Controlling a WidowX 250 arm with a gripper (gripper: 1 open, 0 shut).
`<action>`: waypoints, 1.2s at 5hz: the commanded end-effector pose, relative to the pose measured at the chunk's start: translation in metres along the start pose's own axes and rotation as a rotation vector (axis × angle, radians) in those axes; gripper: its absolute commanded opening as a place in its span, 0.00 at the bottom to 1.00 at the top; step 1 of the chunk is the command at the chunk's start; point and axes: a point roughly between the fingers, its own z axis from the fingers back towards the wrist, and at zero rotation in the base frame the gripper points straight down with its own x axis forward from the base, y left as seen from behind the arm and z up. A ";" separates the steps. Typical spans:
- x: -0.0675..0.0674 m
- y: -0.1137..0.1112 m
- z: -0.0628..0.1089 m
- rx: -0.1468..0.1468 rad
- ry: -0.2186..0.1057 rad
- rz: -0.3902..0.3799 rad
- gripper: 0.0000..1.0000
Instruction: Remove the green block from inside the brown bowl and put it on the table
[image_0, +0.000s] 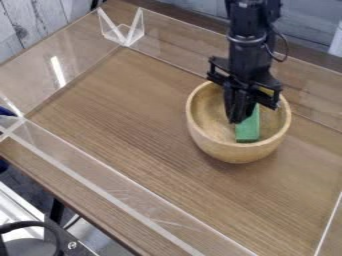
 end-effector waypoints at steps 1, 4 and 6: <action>0.004 0.001 -0.006 0.003 -0.017 -0.022 0.00; 0.002 0.002 -0.027 -0.012 0.000 -0.029 0.00; 0.001 0.002 -0.036 -0.022 0.014 -0.032 0.00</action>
